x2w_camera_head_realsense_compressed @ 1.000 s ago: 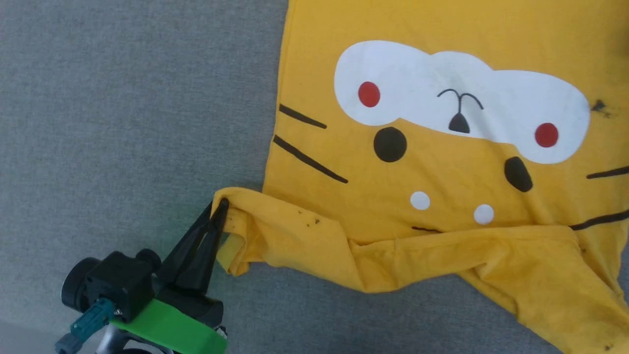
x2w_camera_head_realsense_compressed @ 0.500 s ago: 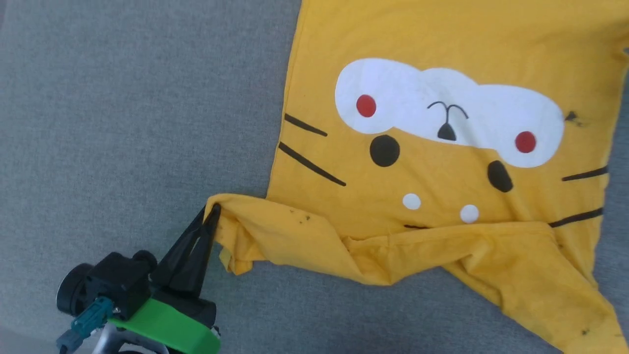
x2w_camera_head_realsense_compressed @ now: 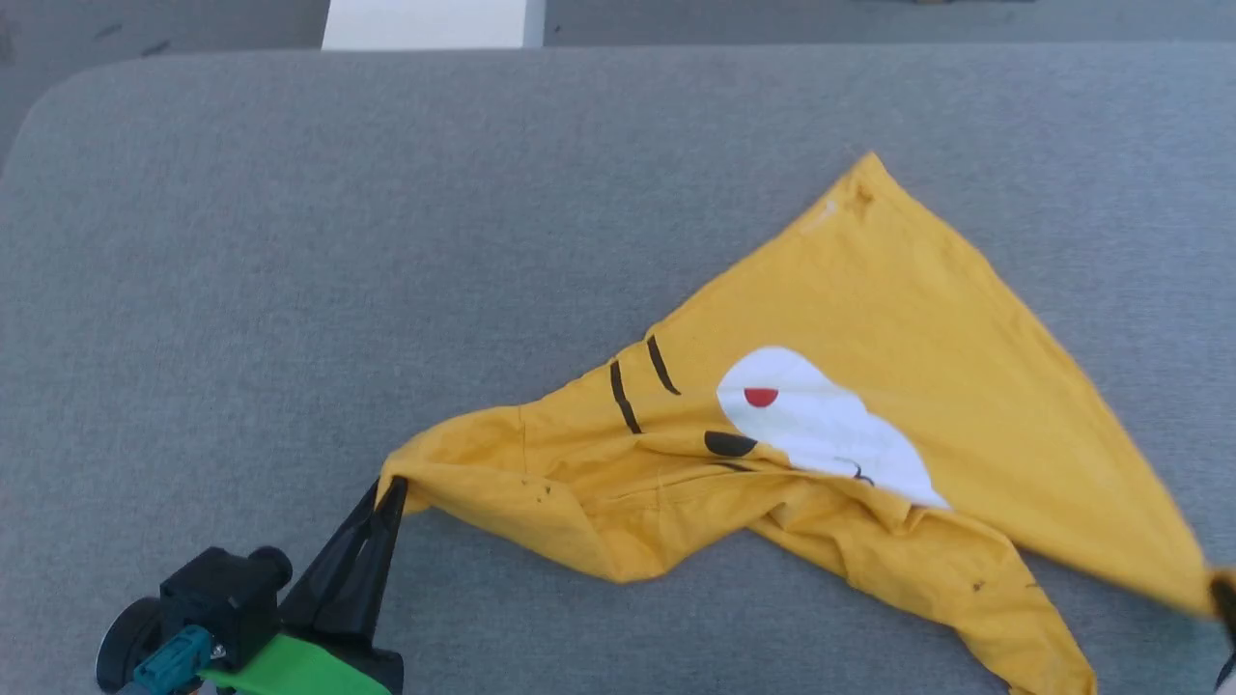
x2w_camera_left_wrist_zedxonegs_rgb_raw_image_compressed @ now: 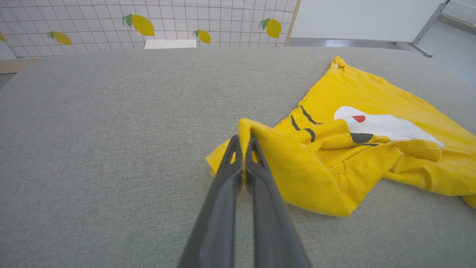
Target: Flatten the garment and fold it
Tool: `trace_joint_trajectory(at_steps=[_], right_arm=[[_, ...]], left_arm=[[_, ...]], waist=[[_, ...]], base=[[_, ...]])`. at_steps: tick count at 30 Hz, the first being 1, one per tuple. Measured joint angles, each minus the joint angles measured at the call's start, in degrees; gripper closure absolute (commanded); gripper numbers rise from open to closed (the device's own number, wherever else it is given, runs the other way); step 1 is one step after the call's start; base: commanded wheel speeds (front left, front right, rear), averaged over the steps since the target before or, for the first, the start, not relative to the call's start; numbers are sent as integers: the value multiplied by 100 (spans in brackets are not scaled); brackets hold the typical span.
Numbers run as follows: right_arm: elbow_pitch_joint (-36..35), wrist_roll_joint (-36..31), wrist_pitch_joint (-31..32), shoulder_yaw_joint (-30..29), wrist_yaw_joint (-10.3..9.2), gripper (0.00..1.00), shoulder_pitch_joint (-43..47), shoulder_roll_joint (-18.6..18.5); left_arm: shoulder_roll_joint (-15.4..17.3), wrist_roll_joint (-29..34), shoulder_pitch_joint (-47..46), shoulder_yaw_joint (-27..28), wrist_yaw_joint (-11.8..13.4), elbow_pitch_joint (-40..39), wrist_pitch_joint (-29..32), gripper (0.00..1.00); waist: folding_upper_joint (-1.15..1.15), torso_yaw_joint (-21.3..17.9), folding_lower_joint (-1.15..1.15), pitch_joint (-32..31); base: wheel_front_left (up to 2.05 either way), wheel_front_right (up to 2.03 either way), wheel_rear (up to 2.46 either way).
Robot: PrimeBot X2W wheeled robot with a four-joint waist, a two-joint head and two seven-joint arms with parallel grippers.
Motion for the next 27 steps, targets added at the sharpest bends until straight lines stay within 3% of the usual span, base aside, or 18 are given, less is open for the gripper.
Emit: trace_joint_trajectory(at_steps=[3, 7, 8, 9, 10, 14, 18, 22, 27], right_arm=[[-93, -7, 4, 64, 0, 100, 448, 299], [81, -212, -265, 266, 0, 100, 541, 428], [178, -266, -381, 316, 0, 66, 516, 443], [254, -324, -456, 358, 0, 23, 480, 454], [334, -410, -520, 421, 0, 0, 427, 461], [252, -526, -659, 575, 0, 0, 216, 417], [-641, -348, -271, 658, -1, 0, 115, 97], [-1568, -301, 186, 645, 0, 0, -414, -512], [-1586, -371, 575, 864, 0, 0, -1723, -1056]], left_arm=[[23, -4, 81, 23, 27, -23, 22, 100], [34, -53, 154, 20, 48, -40, 45, 100], [35, -56, 159, 15, 48, -37, 49, 100], [36, -59, 160, 8, 48, -40, 68, 100], [36, -60, 160, -4, 48, -40, 89, 100], [35, -62, 162, -48, 48, -52, 94, 100], [8, -63, 158, -81, 47, -121, 87, 100], [-9, -41, 128, -101, 47, -197, 27, 100], [-24, 55, -74, -130, 40, -265, -63, 100]], waist=[[0, -111, 0, -172], [0, -210, 0, -375], [0, -230, 0, -425], [0, -243, 0, -464], [0, -257, 0, -514], [0, -280, 0, -664], [0, -253, 0, -632], [0, -198, 0, -458], [0, -63, 0, -100]], base=[[0, 0, 0], [0, 0, 0], [0, 0, 0], [0, 0, 0], [0, 0, 0], [0, 0, 0], [0, 0, 0], [0, 0, 0], [0, 0, 0]])
